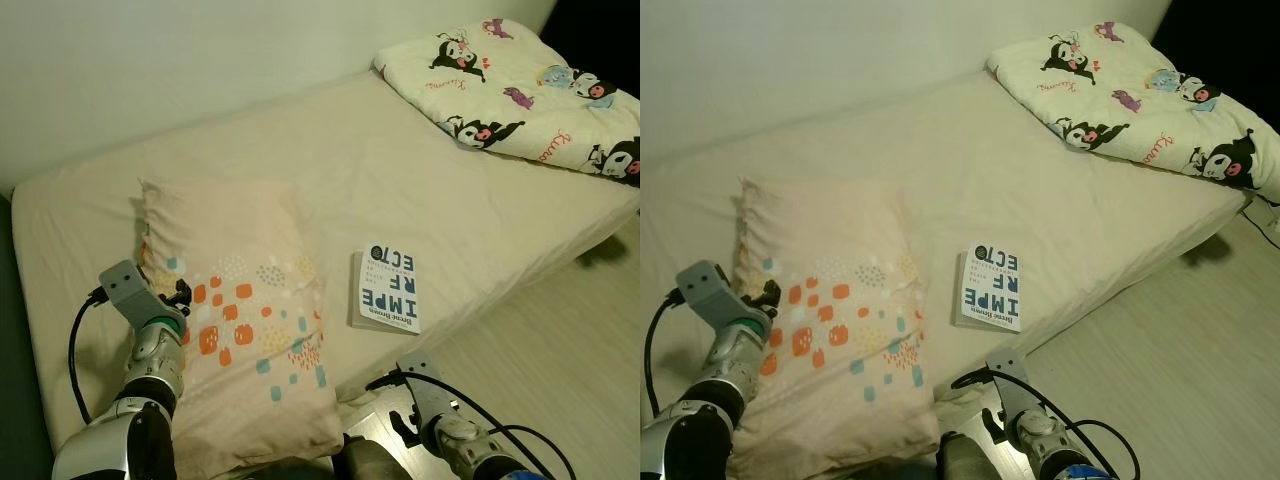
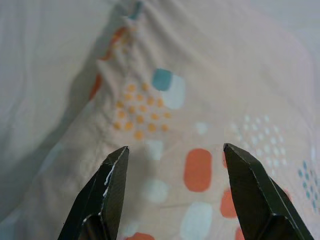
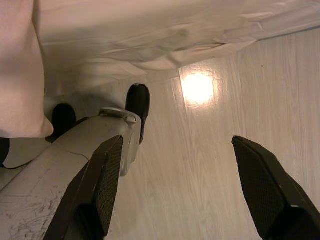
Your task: Clean up the room
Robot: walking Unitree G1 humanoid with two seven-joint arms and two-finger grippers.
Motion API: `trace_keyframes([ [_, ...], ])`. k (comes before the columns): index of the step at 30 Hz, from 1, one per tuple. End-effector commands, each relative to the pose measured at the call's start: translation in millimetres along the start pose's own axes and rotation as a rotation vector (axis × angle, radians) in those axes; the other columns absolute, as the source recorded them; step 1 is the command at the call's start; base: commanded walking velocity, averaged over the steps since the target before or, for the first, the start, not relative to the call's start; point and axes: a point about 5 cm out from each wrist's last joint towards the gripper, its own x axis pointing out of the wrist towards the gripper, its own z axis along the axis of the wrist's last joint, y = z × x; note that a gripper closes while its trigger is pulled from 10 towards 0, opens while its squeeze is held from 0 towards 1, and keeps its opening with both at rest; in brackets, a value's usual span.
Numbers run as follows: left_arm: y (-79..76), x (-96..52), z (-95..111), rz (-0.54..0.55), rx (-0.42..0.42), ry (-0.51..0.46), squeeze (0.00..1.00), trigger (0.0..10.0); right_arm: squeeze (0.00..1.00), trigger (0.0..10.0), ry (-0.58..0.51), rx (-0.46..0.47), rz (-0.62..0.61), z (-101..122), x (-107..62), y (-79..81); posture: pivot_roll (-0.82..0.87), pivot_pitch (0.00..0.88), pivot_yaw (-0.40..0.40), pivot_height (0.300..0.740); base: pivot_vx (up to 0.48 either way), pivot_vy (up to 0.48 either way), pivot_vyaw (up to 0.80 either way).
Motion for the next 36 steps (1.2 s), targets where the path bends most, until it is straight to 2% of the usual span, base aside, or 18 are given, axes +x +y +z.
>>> trace_keyframes([
  [1,-2.4,-2.0,-6.0,-0.018,0.033,0.012,0.0,10.0,0.0,10.0,0.026,0.001,0.0,-6.4,-0.6,0.6,-0.1,0.09,0.054,0.67,0.0,0.0,0.0],
  [15,-3.8,-1.0,-3.4,-0.011,0.004,0.007,0.0,10.0,0.0,10.0,0.021,-0.003,0.01,-4.4,-0.1,2.7,-0.1,0.097,0.046,0.625,0.0,0.0,0.0],
  [20,-6.7,1.6,3.8,-0.007,-0.069,-0.007,0.0,10.0,0.0,10.0,0.006,0.003,0.024,-2.3,0.1,3.5,-0.1,0.101,0.035,0.61,0.0,0.0,0.0],
  [22,-11.6,4.7,14.4,-0.02,-0.139,-0.035,0.0,10.0,0.0,10.0,0.002,0.002,0.032,-2.3,0.1,4.4,-0.1,0.104,0.035,0.61,0.0,0.0,0.0],
  [23,-11.6,4.7,14.4,-0.02,-0.139,-0.035,0.0,10.0,0.0,10.0,0.002,0.002,0.032,-2.3,0.1,4.4,-0.1,0.104,0.035,0.61,0.0,0.0,0.0],
  [25,-18.9,8.3,30.1,-0.053,-0.208,-0.079,0.0,10.0,0.0,10.0,-0.002,0.004,0.039,-2.3,0.1,5.5,-0.1,0.111,0.035,0.61,0.0,0.0,0.0],
  [27,-21.5,9.6,36.2,-0.063,-0.23,-0.095,0.0,10.0,0.0,10.0,-0.003,0.005,0.041,-2.3,0.1,5.7,-0.1,0.111,0.035,0.61,0.0,0.0,0.0],
  [28,-26.8,11.8,45.2,-0.077,-0.278,-0.105,0.0,10.0,0.0,10.0,-0.004,0.005,0.041,-2.8,0.0,5.8,-0.1,0.118,0.038,0.61,0.0,0.0,0.0],
  [32,-35.3,12.6,51.0,-0.117,-0.31,-0.113,0.0,10.0,0.0,10.0,-0.003,0.005,0.042,-4.0,-0.2,6.1,-0.1,0.124,0.041,0.61,0.0,0.0,0.0],
  [33,-41.5,12.6,54.6,-0.143,-0.318,-0.123,1.0,10.0,0.0,10.0,-0.001,0.004,0.042,-5.1,-0.3,6.5,-0.1,0.128,0.042,0.61,0.0,0.0,0.0],
  [36,-50.1,12.4,60.8,-0.182,-0.305,-0.146,1.0,10.0,0.0,10.0,0.002,0.006,0.043,-6.5,-0.5,6.8,-0.1,0.13,0.043,0.61,0.0,0.0,0.0],
])
